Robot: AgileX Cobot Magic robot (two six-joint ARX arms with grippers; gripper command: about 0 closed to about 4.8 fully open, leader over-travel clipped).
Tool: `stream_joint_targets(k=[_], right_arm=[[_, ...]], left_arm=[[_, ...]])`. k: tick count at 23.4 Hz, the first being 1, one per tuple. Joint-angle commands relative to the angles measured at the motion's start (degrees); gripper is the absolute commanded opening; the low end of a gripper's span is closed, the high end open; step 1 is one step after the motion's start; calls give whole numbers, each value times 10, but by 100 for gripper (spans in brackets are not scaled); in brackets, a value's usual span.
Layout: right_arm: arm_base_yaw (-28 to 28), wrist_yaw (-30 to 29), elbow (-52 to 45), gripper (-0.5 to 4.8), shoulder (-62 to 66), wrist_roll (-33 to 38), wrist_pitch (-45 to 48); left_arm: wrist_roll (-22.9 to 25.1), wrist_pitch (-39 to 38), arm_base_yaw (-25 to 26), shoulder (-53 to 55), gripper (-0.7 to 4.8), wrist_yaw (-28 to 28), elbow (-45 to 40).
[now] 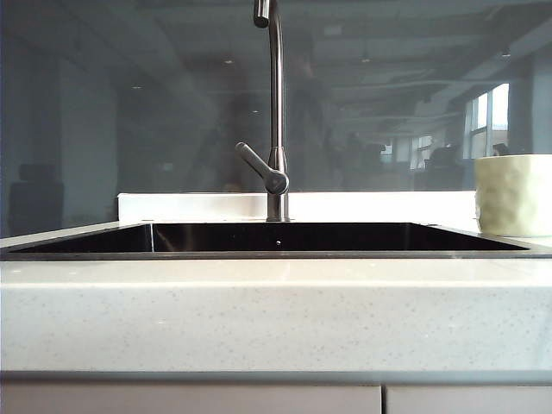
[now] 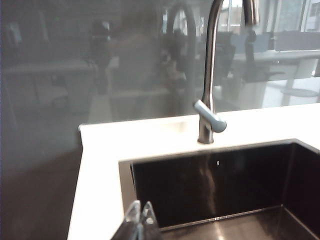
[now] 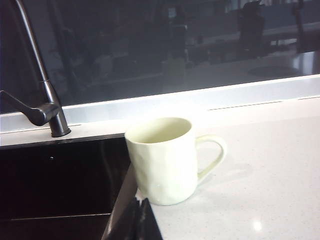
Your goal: Pick up the mug next to the sink, go to the faucet to get some water, pour the water into the sink, and finally put the mug back to its place.
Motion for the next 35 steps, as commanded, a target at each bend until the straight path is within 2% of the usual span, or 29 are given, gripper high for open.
stream_joint_targets(k=[1, 5, 7, 11, 14, 20, 35], right_arm=[[0, 1, -2, -1, -1, 0, 10], [0, 1, -2, -1, -1, 0, 10], [0, 1, -2, -1, -1, 0, 10], [0, 1, -2, -1, -1, 0, 10], [0, 1, -2, -1, -1, 0, 10], [0, 1, -2, -1, -1, 0, 10], [0, 1, -2, -1, -1, 0, 10]], left_arm=[[-12, 42, 12, -72, -5, -17, -68], [-17, 42, 13, -125, -5, -51, -125], [-14, 14, 13, -133, -5, -65, -125], [3, 14, 13, -133, -5, -77, -125], [7, 12, 13, -133, -5, -118, -125], [-2, -18, 13, -133, -5, -166, -125], [3, -33, 13, -133, -5, -179, -125]])
